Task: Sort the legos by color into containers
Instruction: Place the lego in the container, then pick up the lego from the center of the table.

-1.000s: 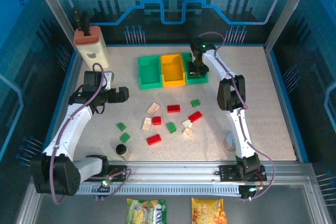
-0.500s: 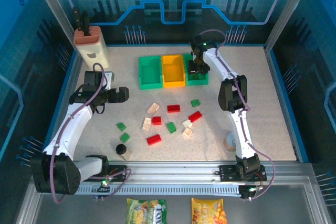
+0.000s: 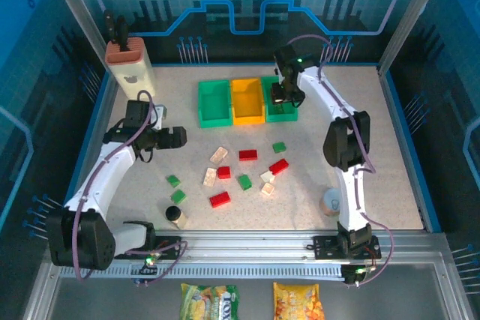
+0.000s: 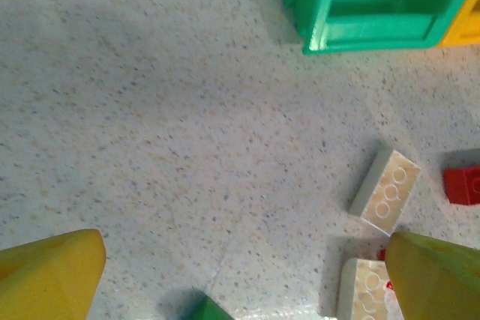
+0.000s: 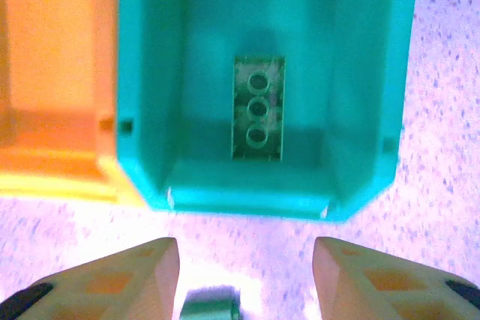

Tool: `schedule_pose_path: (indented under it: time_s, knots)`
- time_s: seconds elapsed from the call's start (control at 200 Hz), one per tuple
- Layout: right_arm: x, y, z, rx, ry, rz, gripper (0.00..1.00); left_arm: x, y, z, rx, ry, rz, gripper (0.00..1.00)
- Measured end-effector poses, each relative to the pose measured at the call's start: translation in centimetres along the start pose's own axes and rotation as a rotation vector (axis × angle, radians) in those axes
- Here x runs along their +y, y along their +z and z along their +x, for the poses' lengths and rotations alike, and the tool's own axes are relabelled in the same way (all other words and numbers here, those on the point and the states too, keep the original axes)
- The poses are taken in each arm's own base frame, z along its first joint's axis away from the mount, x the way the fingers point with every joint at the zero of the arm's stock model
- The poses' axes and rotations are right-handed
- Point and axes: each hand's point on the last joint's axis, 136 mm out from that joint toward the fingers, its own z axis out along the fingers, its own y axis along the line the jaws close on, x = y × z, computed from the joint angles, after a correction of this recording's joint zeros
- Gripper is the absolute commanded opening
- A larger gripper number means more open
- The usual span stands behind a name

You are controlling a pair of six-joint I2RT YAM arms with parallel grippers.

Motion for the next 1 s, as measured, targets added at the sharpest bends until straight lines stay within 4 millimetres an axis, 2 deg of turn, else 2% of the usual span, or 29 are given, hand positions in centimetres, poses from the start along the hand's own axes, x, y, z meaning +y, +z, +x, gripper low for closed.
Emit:
schedule_pose_path:
  time_s: [0.185,0.27,0.38,0.52,0.65,0.86,1.0]
  knots:
    - [1.0,-2.8,3.1,-0.027,-0.023,-0.048,0.55,-3.3,-1.1,0.3,0.042,0.04,0.038,0.91]
    - [1.1,-3.0,4.5,-0.023,-0.029,-0.063,0.55,-4.7,-1.5,0.5,0.051,0.059,0.055,0.89]
    - [1.1,-2.4,6.6,0.007,-0.028,-0.078,0.54,-6.7,-1.3,1.3,0.09,0.09,0.071,0.88]
    - [1.0,-1.2,9.1,0.053,-0.023,-0.088,0.54,-8.9,0.4,2.9,0.174,0.132,0.082,0.84]
    - [1.0,-0.8,10.6,0.07,-0.02,-0.098,0.53,-10.4,2.5,4.1,0.252,0.161,0.079,0.78]
    - [0.8,-1.6,11.4,0.053,-0.016,-0.104,0.53,-12.1,5.6,6.0,0.358,0.212,0.062,0.75]
    - [0.7,-2.2,11.7,0.044,-0.016,-0.106,0.53,-12.6,7.1,6.3,0.388,0.263,0.044,0.72]
